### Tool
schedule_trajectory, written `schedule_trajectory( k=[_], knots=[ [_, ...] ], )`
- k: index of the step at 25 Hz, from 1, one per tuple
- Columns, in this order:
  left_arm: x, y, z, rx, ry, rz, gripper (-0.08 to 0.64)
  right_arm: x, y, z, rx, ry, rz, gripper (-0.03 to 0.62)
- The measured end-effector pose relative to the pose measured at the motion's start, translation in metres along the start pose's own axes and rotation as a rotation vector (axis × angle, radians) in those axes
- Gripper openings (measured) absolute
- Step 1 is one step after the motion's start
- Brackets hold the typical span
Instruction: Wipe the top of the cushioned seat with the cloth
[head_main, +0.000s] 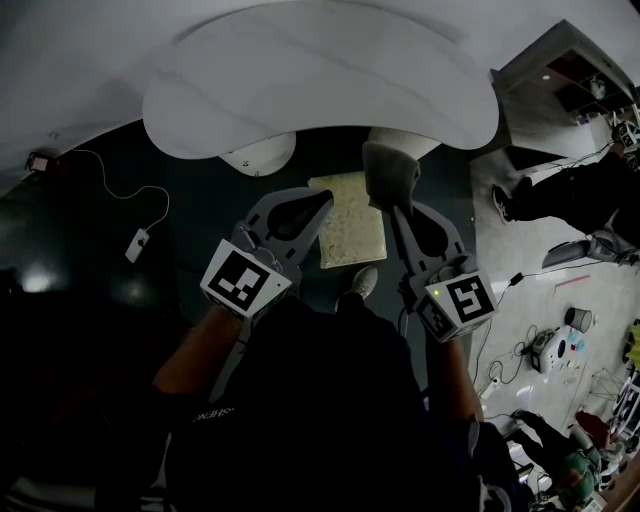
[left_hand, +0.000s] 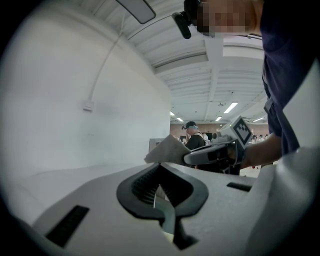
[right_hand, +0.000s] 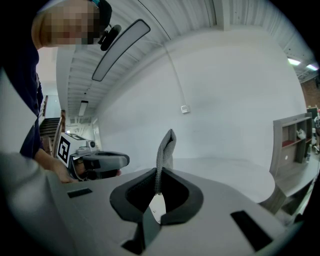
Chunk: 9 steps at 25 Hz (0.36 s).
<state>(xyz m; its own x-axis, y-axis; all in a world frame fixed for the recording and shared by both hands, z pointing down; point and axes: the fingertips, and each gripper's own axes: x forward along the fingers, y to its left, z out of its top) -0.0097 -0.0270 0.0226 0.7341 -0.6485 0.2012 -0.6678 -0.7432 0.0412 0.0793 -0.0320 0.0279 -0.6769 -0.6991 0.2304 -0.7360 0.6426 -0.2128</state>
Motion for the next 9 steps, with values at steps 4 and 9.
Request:
schedule_trajectory(
  k=[4,9],
  knots=[
    [0.000,-0.001,-0.002,-0.023,-0.007,0.000,0.008,-0.002,-0.001,-0.002,-0.004,0.007,0.000,0.034],
    [-0.009,-0.007,-0.002,-0.015,-0.037,0.009,0.008,-0.009,0.010,-0.007,-0.005,-0.002,0.000,0.033]
  ],
)
